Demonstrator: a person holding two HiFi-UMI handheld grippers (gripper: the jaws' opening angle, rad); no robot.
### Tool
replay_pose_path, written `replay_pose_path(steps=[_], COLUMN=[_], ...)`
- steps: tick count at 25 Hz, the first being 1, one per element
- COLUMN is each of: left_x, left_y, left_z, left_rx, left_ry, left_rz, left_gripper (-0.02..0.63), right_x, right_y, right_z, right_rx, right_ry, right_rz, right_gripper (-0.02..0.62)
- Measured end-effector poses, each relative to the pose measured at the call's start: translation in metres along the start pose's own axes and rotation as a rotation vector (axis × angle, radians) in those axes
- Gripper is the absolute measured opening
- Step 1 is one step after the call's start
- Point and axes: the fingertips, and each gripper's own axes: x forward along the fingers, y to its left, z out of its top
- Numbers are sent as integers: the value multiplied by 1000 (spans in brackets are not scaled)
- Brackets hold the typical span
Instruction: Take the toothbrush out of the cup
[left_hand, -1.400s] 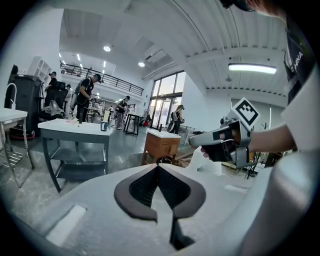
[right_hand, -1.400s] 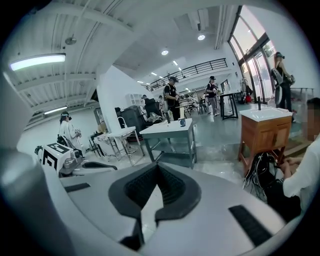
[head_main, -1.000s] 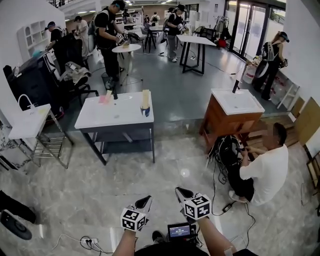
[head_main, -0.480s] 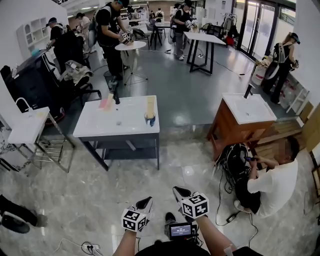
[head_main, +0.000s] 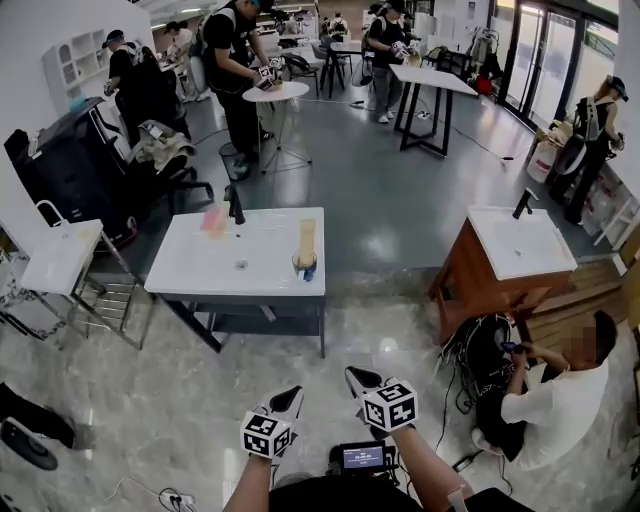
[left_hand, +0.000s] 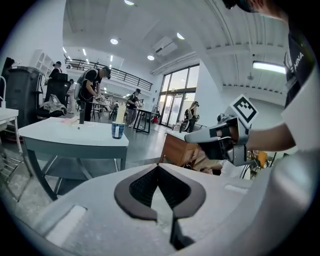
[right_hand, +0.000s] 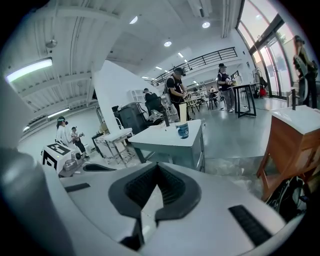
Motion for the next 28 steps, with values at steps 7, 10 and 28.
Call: replay_pose_path(steps=[7, 10, 28], left_x=[31, 44, 165], left_y=[24, 36, 162], left_z=[13, 15, 89], left_rx=[-16, -26, 6], left_ry=[15, 20, 38], left_rz=[28, 30, -110], left_gripper=[9, 9, 9], right_x=[28, 42, 159], right_y=[-29, -39, -112], right_z=[18, 23, 105], right_rx=[9, 12, 69], right_ry=[18, 27, 23], right_rz=[19, 20, -117], right_gripper=[9, 9, 9])
